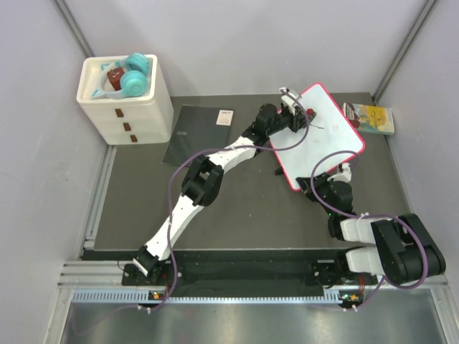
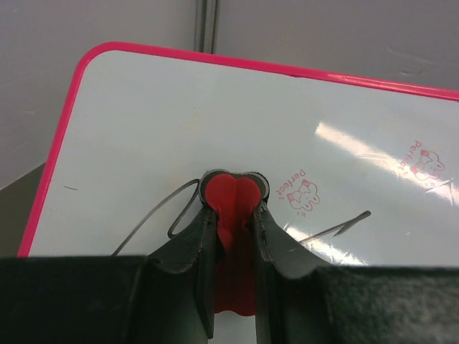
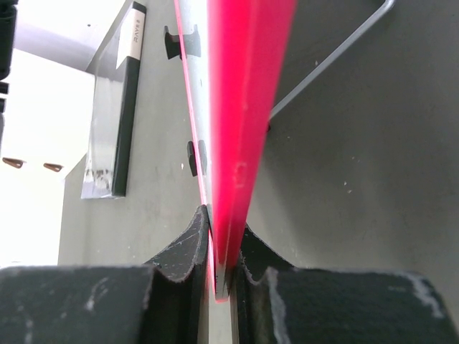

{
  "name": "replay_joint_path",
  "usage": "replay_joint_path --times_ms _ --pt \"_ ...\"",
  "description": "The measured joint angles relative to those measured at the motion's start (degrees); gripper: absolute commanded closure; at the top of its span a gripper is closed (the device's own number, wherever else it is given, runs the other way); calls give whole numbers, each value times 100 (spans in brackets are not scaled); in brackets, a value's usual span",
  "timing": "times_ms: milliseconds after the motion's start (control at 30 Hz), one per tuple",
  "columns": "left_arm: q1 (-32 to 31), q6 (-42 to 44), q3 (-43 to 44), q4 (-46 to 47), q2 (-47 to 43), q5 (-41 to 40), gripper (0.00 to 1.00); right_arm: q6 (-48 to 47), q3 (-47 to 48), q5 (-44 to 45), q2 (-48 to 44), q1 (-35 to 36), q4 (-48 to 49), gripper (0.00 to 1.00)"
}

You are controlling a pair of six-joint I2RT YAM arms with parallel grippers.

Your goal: Erase the whiteboard

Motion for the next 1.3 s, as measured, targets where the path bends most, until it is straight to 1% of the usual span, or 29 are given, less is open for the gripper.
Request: replay_joint_path --times_ms 167,333,433,567,667,833,967,1067,1300 --pt "7 -238 140 299 168 131 100 0 0 -2 7 4 7 100" --pt "-48 -234 155 503 173 684 100 -7 0 0 90 9 98 100" --pt "-221 -208 199 684 173 944 100 -4 0 7 125 9 133 100" --pt "-592 -188 240 1088 173 990 100 0 0 13 125 11 131 100" --pt "-809 -81 367 1156 179 680 100 -2 0 13 125 11 131 100" --pt "-931 96 684 1062 299 -240 100 -26 2 26 122 35 140 100" --pt "-778 55 621 1058 348 -859 100 -24 2 26 122 35 140 100" --pt "-579 44 546 984 372 -1152 100 -22 2 26 122 37 142 100" --pt "-166 -37 411 555 376 -1451 100 -42 4 22 122 42 153 100"
